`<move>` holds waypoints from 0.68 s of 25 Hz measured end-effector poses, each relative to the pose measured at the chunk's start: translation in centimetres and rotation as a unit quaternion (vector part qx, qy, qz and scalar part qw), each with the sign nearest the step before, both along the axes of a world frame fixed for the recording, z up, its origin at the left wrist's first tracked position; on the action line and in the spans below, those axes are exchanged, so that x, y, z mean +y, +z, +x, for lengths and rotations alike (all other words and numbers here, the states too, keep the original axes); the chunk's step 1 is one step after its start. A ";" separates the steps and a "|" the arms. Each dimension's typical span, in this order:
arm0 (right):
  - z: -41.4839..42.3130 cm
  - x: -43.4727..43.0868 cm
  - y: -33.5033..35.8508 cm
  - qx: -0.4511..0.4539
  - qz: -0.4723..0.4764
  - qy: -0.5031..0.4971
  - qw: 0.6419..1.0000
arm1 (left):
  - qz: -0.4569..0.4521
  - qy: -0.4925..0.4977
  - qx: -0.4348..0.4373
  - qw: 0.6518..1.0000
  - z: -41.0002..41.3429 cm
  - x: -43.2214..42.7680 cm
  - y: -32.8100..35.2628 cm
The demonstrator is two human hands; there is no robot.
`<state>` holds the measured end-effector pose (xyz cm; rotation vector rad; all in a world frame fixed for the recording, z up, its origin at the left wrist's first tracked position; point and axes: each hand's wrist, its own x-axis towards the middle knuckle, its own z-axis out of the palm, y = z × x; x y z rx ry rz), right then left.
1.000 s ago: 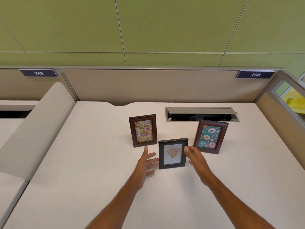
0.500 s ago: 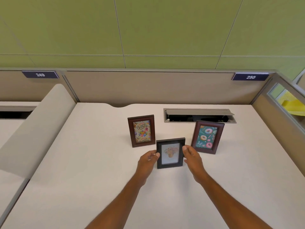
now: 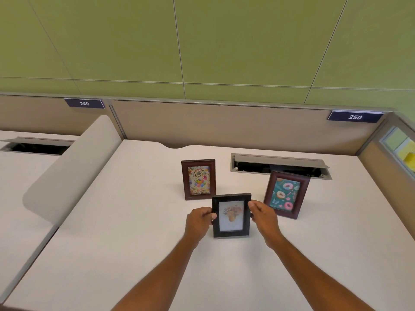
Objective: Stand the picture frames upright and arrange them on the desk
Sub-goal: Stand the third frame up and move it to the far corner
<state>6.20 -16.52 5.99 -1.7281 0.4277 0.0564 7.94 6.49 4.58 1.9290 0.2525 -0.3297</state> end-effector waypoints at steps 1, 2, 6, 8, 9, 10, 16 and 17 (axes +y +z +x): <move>0.0 -0.1 0.3 -0.002 0.002 0.006 1.000 | -0.009 0.011 -0.003 1.000 -0.4 0.1 0.2; 0.0 -0.2 0.6 -0.003 0.005 0.015 1.000 | -0.016 0.022 -0.007 1.000 -0.7 0.2 0.5; 0.4 0.6 2.0 -0.018 0.025 0.051 0.998 | -0.042 0.072 -0.037 0.996 -1.6 1.5 2.0; 0.7 1.7 3.1 -0.030 0.026 0.070 0.997 | -0.069 0.115 -0.056 0.989 -2.2 2.5 3.1; 1.0 2.5 3.7 -0.035 0.027 0.078 0.996 | -0.082 0.137 -0.066 0.985 -2.5 3.2 3.6; 1.2 3.3 4.2 -0.039 0.029 0.085 0.995 | -0.090 0.156 -0.074 0.981 -2.8 4.0 4.0; 3.4 10.1 6.1 -0.051 0.043 0.144 0.987 | -0.108 0.222 -0.091 0.965 -3.4 10.8 5.4; 4.0 11.4 6.4 -0.050 0.050 0.154 0.985 | -0.112 0.228 -0.093 0.963 -3.2 12.3 5.5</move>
